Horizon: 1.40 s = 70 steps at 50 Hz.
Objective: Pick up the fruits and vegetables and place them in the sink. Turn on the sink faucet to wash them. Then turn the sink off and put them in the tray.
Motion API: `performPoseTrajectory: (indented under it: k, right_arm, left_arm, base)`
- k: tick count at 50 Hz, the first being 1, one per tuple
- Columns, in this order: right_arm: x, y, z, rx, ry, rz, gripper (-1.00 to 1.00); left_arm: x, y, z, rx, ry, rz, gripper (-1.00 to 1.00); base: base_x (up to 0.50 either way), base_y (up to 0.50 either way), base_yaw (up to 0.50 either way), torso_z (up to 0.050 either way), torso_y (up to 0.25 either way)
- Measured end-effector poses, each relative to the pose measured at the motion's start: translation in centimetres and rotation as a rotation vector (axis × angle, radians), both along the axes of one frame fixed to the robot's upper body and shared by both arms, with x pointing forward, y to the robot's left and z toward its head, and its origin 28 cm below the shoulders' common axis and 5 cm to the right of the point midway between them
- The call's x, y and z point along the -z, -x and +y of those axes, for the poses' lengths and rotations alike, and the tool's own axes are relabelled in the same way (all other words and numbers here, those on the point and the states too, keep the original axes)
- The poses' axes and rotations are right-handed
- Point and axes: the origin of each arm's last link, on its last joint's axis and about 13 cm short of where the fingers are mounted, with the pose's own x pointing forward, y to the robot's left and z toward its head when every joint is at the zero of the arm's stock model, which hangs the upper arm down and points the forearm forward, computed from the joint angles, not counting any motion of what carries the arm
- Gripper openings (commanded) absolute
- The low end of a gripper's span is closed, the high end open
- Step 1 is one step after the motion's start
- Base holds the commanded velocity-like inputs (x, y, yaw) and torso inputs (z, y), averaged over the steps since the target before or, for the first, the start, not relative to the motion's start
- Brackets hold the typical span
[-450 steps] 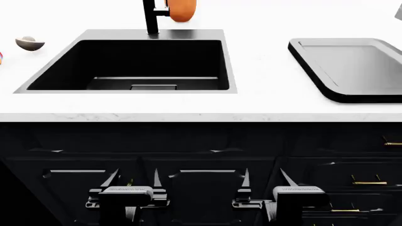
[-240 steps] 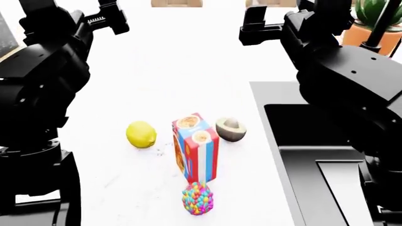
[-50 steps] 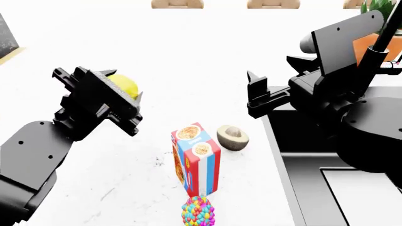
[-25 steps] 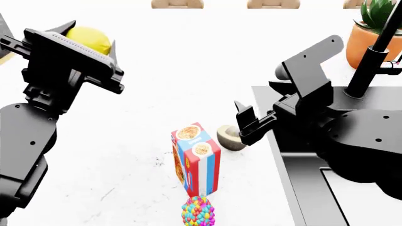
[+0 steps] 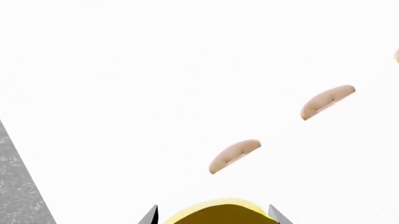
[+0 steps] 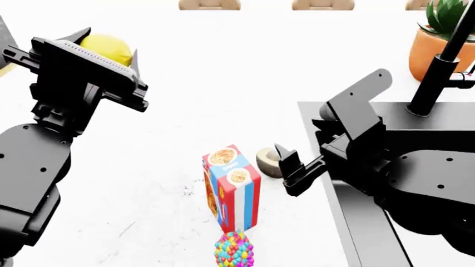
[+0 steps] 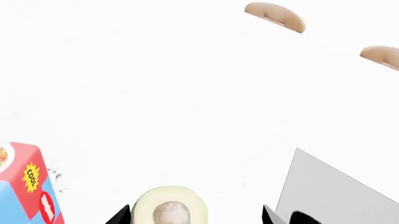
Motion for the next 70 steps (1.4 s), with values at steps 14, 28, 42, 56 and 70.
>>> performPoseTrajectory:
  k: [14,28,42,56,70]
  right_arm:
    - [1.1,-0.2,0.3,-0.028,0.012,0.035,1.0]
    - [2.1,-0.6,0.6,-0.047,0.022,0.064,1.0]
    - [3.1,-1.2,0.9,-0.047,0.038,0.088,1.0]
    - [4.1,-2.0,1.5,-0.053,0.045,0.113,1.0]
    - [5.1,-2.8,2.1,-0.048,0.06,0.138,1.0]
  left_arm:
    - [0.3,-0.1,-0.1,0.002,0.001,0.008,-1.0]
    - [0.5,-0.1,-0.1,0.0,0.002,0.013,-1.0]
    - [0.6,-0.2,-0.1,0.001,-0.001,0.018,-1.0]
    - [0.8,-0.2,0.0,-0.002,-0.004,0.024,-1.0]
    - [0.9,-0.2,0.1,-0.002,-0.003,0.031,-1.0]
  base:
    - [0.0,0.0,0.0,0.0,0.0]
    - [0.0,0.0,0.0,0.0,0.0]
    - [0.0,0.0,0.0,0.0,0.0]
    - [0.0,0.0,0.0,0.0,0.0]
    - [0.0,0.0,0.0,0.0,0.0]
